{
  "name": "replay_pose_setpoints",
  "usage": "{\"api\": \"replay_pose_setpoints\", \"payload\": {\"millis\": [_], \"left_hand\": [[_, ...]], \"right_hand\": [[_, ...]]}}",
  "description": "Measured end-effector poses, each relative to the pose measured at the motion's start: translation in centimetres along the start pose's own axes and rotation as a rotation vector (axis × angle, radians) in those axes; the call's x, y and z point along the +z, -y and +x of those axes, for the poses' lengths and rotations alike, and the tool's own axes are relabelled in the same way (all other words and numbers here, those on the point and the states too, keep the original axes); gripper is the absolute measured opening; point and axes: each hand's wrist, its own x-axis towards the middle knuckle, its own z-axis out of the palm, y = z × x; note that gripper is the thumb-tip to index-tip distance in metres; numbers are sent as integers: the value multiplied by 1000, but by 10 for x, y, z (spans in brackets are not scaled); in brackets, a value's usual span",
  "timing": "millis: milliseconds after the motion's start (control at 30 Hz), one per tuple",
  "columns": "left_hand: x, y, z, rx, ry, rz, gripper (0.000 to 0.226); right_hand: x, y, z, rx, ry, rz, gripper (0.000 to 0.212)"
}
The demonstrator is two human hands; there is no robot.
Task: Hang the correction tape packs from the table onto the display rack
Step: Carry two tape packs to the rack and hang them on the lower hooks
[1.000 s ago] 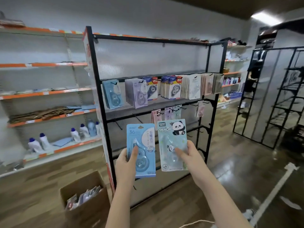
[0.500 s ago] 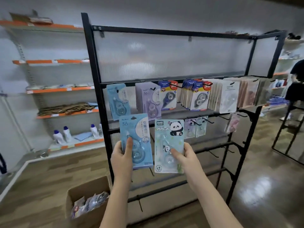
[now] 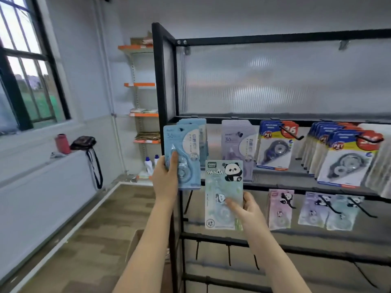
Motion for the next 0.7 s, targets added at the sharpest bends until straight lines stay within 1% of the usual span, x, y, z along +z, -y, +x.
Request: {"api": "replay_pose_setpoints", "payload": {"millis": [67,133,233,367,433,567,700], "left_hand": [[4,3,0,14,3,36,50],[11,10,3,6,-4,60,37],[24,22,20,-28,1,66,33],[42,36,47,-36,32,145,26],[47,40,56,-52,46,149,26],[48,42,61,-123,66,161,35],[40,45,47,-166,122,309,41]], "right_hand": [[-3,-3,9,18,25,10,39],[-6,-6,14,27,45,15,32],[-12,-14,19,38,42,10,21],[-18,-22,21,69,31,2,19],[-18,-25,22,76,13,6,20],[-16,-27,16,86,17,38,21],[-12,-26,6,85,-8,26,20]]}}
